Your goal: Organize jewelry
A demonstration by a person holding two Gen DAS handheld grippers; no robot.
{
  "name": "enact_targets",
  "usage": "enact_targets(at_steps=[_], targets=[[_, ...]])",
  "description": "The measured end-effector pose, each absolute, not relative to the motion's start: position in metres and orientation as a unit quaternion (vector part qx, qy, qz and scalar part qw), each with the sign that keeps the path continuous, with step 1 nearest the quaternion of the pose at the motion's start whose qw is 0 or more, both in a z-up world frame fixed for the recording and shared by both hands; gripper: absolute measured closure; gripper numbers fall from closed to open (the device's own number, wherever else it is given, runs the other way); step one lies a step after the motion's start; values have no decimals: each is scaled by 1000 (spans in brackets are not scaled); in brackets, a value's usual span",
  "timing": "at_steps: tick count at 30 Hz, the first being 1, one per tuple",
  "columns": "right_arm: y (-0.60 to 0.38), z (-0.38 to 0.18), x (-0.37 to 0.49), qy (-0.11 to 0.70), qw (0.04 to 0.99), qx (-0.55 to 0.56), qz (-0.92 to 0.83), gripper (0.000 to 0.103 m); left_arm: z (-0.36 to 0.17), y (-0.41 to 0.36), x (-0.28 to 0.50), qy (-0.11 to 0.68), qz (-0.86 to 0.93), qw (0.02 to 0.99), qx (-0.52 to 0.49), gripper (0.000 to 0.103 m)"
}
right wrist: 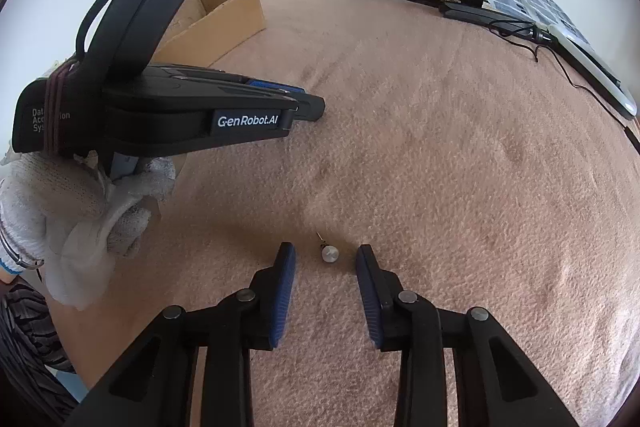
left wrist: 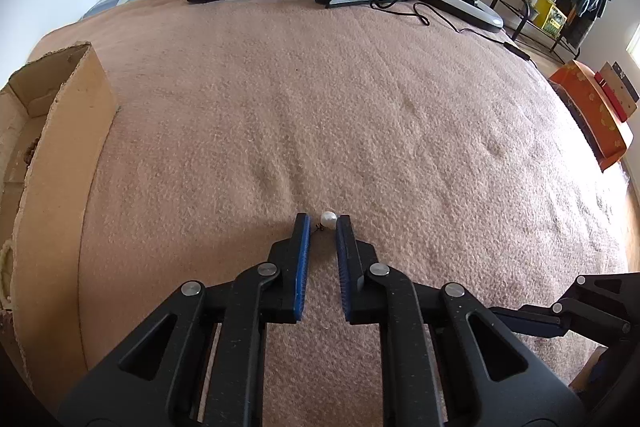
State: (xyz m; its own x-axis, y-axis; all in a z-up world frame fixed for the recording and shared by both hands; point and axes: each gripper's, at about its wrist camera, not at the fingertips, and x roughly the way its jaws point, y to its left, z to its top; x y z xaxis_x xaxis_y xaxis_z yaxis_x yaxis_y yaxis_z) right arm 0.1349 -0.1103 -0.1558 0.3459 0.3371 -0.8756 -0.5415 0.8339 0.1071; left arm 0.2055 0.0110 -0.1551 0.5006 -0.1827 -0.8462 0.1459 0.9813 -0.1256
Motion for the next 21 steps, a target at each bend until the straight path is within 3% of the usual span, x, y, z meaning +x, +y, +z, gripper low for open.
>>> enact_targets(at_steps=[14, 21], targets=[[-110, -158, 137, 504, 815, -103, 268, 80, -156, 14, 207, 491, -89, 866, -24, 99], [-109, -157, 136, 503, 815, -107, 267, 80, -155, 9, 208, 487, -84, 869, -11, 83]])
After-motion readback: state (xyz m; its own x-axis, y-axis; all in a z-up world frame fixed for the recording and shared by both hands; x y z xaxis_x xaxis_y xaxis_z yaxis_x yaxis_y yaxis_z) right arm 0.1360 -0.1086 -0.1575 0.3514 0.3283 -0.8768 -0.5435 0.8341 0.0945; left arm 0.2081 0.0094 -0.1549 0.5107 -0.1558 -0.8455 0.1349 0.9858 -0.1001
